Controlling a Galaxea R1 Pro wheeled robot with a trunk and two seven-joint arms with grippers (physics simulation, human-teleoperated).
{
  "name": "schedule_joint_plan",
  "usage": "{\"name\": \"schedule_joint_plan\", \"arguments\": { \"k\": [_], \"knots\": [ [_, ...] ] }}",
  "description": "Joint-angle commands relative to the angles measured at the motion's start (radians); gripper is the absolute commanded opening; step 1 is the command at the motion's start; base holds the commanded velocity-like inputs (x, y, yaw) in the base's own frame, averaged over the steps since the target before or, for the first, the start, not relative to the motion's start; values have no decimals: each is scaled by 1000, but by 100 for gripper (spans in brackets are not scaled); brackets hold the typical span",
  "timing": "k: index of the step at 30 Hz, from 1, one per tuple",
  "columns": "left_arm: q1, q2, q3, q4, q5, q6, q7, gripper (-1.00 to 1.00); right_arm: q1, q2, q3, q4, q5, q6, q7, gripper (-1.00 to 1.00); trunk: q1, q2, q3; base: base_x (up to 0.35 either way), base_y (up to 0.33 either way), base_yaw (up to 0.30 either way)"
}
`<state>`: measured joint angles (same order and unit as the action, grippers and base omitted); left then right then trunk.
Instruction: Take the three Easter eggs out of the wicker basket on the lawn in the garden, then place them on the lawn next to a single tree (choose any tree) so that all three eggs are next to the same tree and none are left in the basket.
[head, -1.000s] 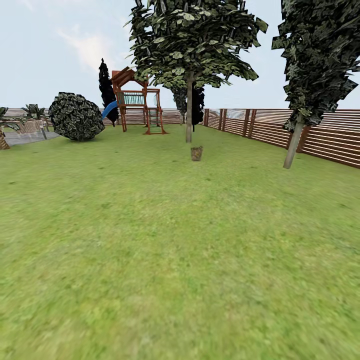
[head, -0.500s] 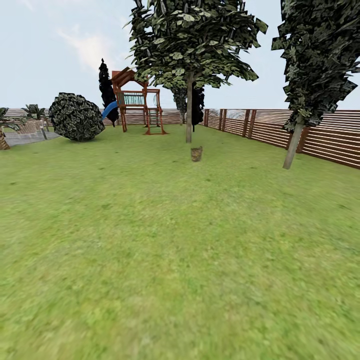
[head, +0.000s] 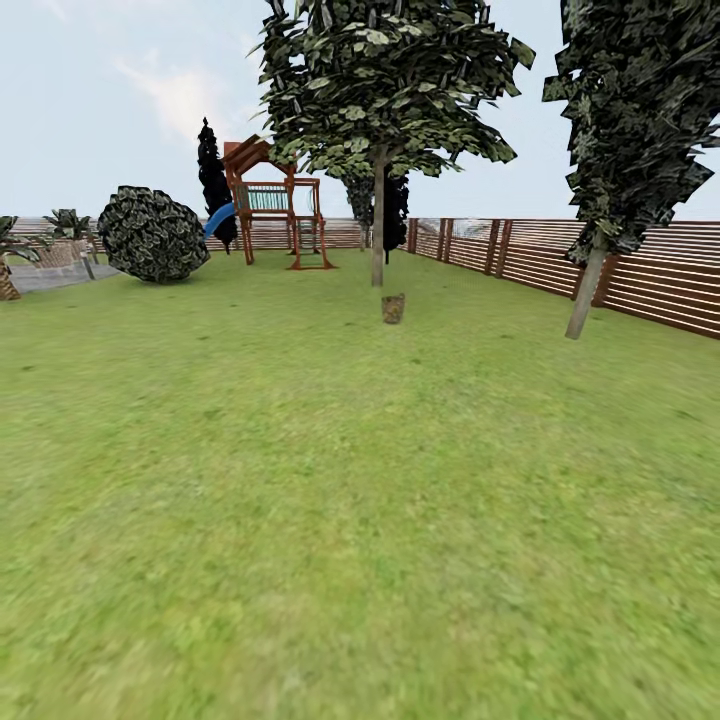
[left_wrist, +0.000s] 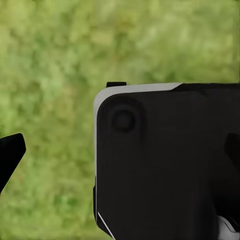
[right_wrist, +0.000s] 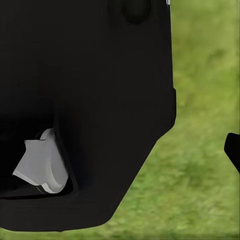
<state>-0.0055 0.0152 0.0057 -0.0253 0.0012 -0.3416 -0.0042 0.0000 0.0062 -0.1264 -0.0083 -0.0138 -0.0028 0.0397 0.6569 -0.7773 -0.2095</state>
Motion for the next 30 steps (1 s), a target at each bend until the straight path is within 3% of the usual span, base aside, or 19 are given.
{"name": "schedule_joint_plan", "arguments": {
  "k": [1,30],
  "knots": [
    [-1,0,0,1,0,-5,0,100,0,0,-7,-1,-2,0,3,100,-4,6,2,0,0,0],
    [-1,0,0,1,-4,-7,-7,100,0,3,-4,1,-3,-1,3,100,-115,209,93,20,-13,0]
  ]
}}
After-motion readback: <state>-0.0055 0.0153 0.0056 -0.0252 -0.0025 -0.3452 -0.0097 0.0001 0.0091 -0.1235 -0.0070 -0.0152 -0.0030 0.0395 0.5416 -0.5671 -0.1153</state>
